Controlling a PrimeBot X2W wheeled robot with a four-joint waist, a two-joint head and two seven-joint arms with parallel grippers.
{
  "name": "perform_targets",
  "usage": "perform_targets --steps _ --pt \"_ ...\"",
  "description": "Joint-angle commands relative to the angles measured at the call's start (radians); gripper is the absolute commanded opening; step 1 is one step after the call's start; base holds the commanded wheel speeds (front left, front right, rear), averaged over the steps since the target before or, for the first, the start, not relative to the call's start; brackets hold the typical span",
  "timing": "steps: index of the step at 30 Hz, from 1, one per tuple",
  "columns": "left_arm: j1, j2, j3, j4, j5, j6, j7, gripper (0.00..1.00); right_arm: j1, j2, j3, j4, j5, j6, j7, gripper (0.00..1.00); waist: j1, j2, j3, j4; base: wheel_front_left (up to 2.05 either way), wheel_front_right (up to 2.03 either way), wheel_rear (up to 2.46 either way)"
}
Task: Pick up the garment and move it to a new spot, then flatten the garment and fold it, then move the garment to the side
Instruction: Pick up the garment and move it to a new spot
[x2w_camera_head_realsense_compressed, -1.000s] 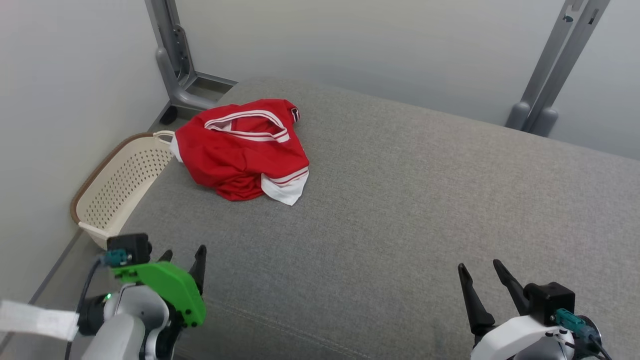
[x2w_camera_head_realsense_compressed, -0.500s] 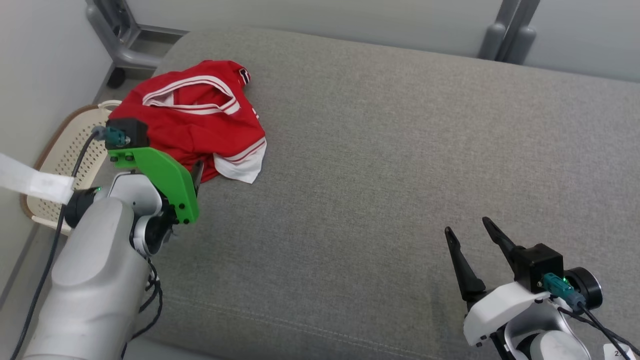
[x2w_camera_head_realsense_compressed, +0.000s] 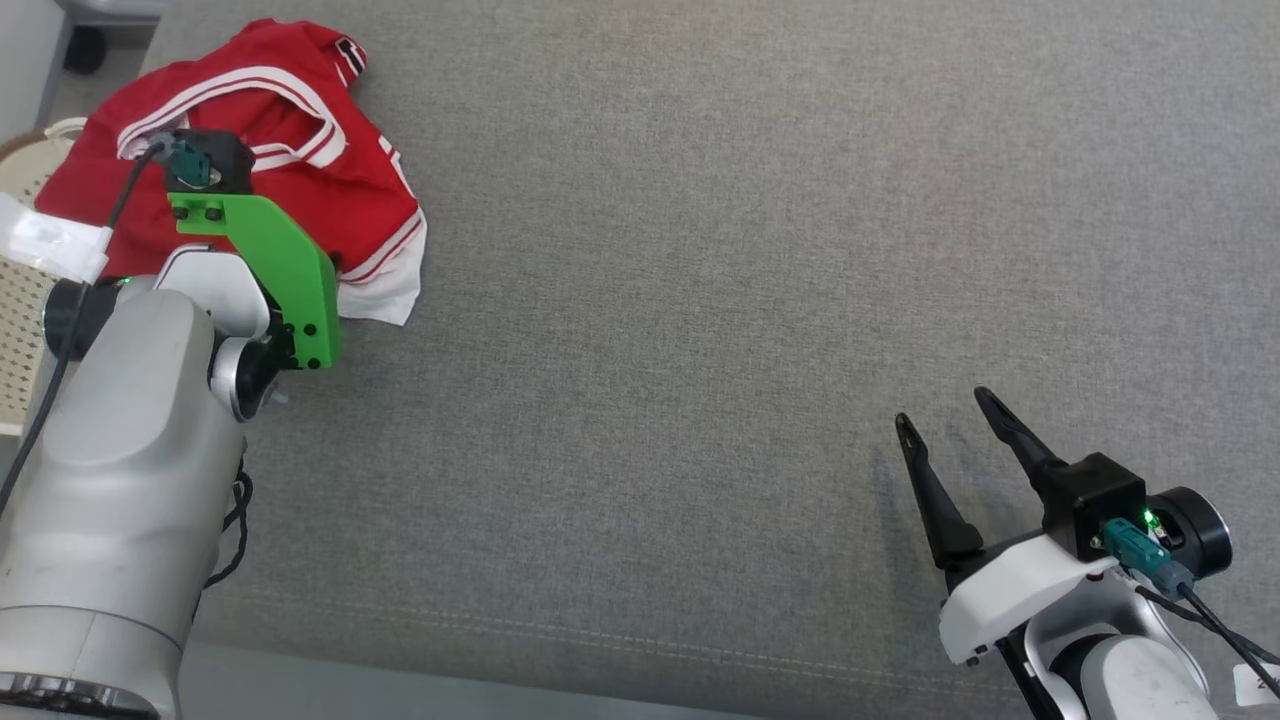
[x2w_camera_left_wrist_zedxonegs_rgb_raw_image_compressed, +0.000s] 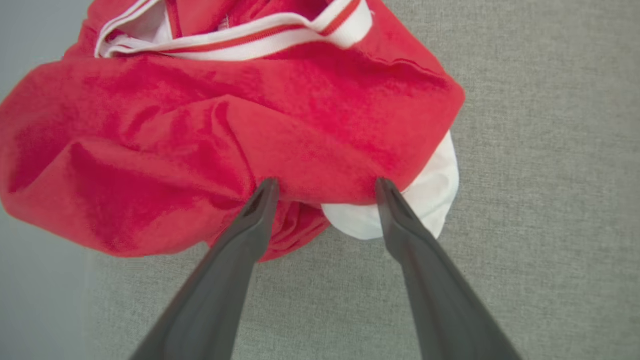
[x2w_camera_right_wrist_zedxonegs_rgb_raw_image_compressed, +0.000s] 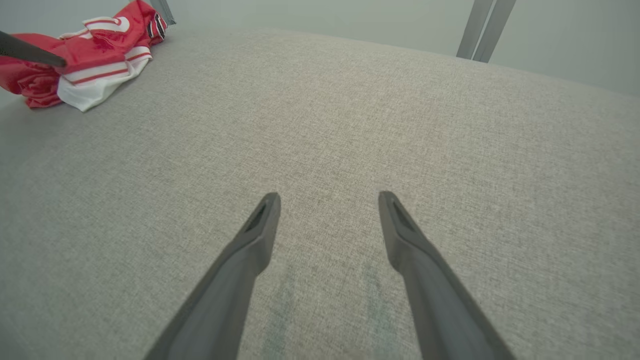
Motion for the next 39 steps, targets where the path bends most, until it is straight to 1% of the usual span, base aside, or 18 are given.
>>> perform_targets --steps 1,8,9,11,12,17,21,22,24,26,29,34,39 --pt "-0.025 0.013 -0.005 0.013 0.014 -0.004 0.004 1.0 -0.011 -0.004 0.002 -0.009 -0.006 -0.001 0.005 1.0 -0.0002 0.0 0.059 -0.037 0.0 0.0 0.0" --pt "-0.053 0.014 -0.015 0.079 0.02 0.007 -0.015 1.0 -0.022 -0.007 0.017 -0.017 -0.006 -0.001 0.004 1.0 -0.0002 0.0 0.09 -0.053 0.0 0.0 0.0" --pt "-0.053 0.012 -0.015 0.091 0.018 0.008 -0.016 0.77 -0.023 -0.007 0.018 -0.015 -0.005 -0.001 0.003 1.0 -0.0002 0.0 0.092 -0.055 0.0 0.0 0.0" --pt "-0.057 0.01 -0.013 0.108 0.015 0.014 -0.027 0.08 -0.026 -0.007 0.023 -0.011 -0.003 -0.001 0.002 1.0 -0.0002 0.0 0.094 -0.06 0.0 0.0 0.0" --pt "-0.057 0.011 -0.012 0.117 0.014 0.017 -0.034 0.0 -0.028 -0.007 0.026 -0.009 -0.003 -0.001 0.003 1.0 -0.0002 0.0 0.094 -0.064 0.0 0.0 0.0" --pt "-0.067 0.014 -0.012 0.147 0.019 0.027 -0.088 0.0 -0.03 -0.001 0.032 0.006 0.0 -0.001 -0.006 1.0 -0.0002 0.0 0.085 -0.075 0.0 0.0 0.0" --pt "-0.086 -0.002 -0.031 0.15 0.028 -0.006 -0.126 0.0 -0.033 0.009 0.037 0.034 0.011 -0.001 -0.024 1.0 -0.0002 0.0 0.047 -0.087 0.0 0.0 0.0" --pt "-0.086 -0.002 -0.031 0.15 0.028 -0.006 -0.126 0.0 -0.033 0.009 0.037 0.034 0.011 -0.001 -0.024 1.0 -0.0002 0.0 0.047 -0.087 0.0 0.0 0.0" --pt "-0.094 -0.005 -0.044 0.137 0.036 -0.021 -0.151 0.0 -0.036 0.014 0.044 0.051 0.013 -0.001 -0.03 1.0 -0.0002 0.0 0.027 -0.095 0.0 0.0 0.0" --pt "-0.096 -0.016 -0.048 0.116 0.032 -0.033 -0.192 0.0 -0.042 0.022 0.052 0.069 0.02 -0.001 -0.043 1.0 -0.0002 0.0 0.0 -0.107 0.0 0.0 0.0" --pt "-0.09 -0.035 -0.058 0.09 0.029 -0.048 -0.227 0.0 -0.04 0.032 0.056 0.098 0.031 -0.001 -0.064 1.0 -0.0002 0.0 -0.045 -0.126 0.0 0.0 0.0" --pt "-0.091 -0.087 -0.087 0.038 0.018 -0.068 -0.246 0.0 -0.021 0.041 0.047 0.142 0.047 -0.001 -0.097 1.0 -0.0002 0.0 -0.118 -0.165 0.0 0.0 0.0" --pt "-0.094 -0.133 -0.134 -0.043 0.022 -0.081 -0.273 0.0 -0.003 0.045 0.035 0.171 0.058 -0.001 -0.119 1.0 -0.0002 0.0 -0.178 -0.211 0.0 0.0 0.0"
